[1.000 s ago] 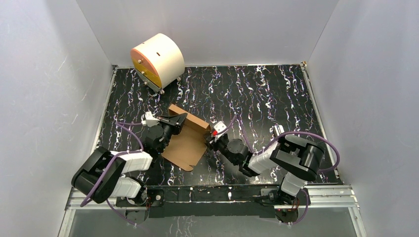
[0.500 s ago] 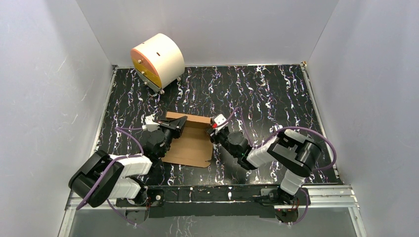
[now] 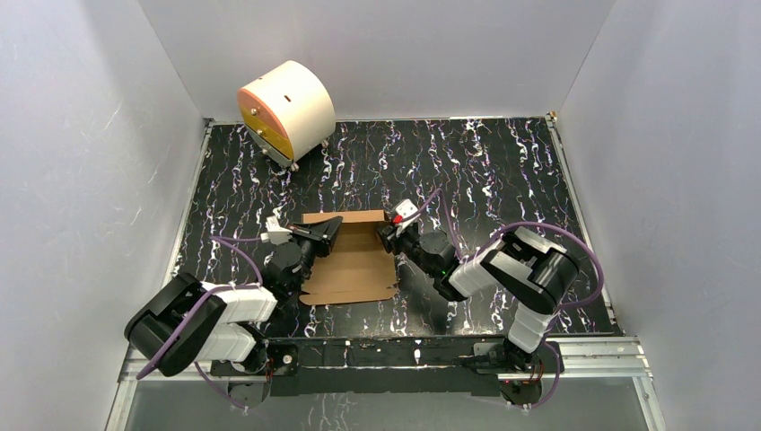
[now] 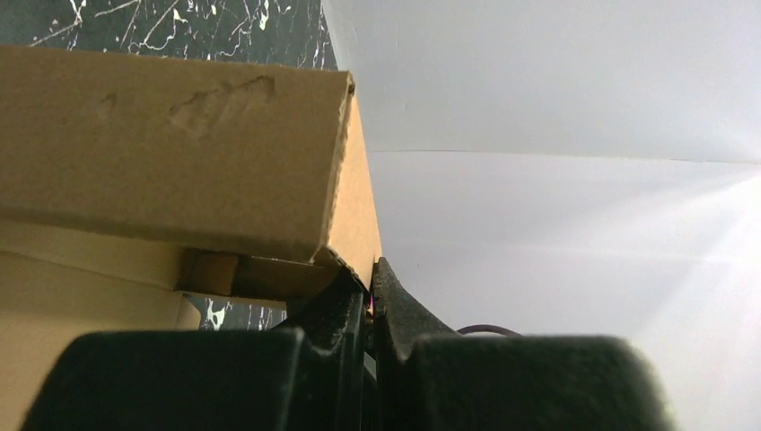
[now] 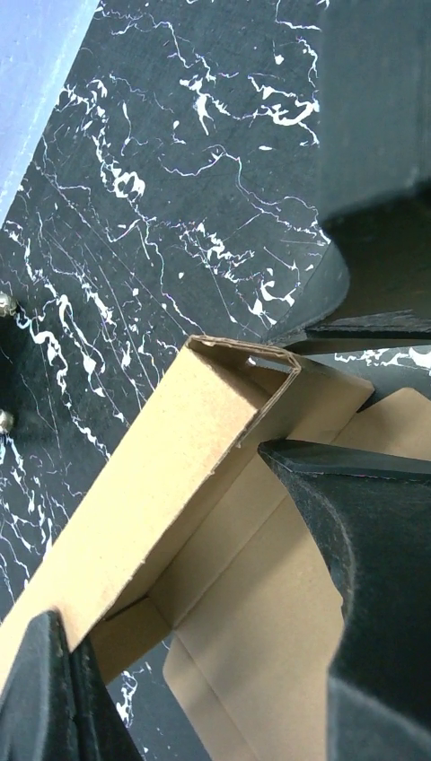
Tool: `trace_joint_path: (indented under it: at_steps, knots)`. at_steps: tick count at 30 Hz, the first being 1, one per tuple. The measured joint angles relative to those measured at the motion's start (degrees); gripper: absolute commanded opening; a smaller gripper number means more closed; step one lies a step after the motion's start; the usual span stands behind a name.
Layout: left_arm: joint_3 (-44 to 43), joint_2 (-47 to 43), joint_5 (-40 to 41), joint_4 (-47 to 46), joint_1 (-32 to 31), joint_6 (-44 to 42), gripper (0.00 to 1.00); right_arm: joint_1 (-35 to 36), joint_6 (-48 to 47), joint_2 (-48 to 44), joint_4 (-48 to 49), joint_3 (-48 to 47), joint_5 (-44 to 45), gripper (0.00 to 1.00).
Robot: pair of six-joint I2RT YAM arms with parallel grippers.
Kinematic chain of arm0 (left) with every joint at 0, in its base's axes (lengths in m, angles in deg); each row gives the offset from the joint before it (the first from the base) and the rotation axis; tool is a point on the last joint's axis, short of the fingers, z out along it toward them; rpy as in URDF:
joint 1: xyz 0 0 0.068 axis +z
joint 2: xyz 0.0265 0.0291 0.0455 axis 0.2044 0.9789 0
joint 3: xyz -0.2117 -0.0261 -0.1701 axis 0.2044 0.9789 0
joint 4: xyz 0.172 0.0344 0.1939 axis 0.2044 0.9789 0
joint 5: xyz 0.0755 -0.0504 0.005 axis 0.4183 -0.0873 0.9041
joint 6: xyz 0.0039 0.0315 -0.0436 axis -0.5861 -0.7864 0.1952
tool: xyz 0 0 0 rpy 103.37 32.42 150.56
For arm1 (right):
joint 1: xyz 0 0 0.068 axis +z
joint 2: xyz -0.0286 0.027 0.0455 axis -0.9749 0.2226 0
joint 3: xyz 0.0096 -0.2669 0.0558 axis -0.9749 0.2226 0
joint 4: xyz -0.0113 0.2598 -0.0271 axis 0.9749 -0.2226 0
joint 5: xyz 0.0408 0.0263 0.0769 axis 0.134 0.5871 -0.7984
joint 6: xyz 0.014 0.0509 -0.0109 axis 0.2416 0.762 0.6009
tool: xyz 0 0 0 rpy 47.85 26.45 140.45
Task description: Fold the paper box
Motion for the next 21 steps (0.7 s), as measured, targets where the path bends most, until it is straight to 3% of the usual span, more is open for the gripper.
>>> trace_joint_path:
  at_steps: [10, 17, 21]
  knots:
    - [0.24, -1.29, 0.57, 0.07, -1.14, -0.46, 0.03, -1.07, 2.36, -0.02, -0.09, -1.86, -0.46, 0.49]
    - [1.51, -1.27, 0.66, 0.15, -1.68, -0.96, 0.03, -2.19, 1.64, -0.15, 3.80, 1.60, -5.44, 0.59]
    - [1.75, -1.27, 1.31, 0.02, -1.70, -1.64, 0.03, -3.39, -0.24, -6.21, -0.61, 4.83, -9.97, 0.63]
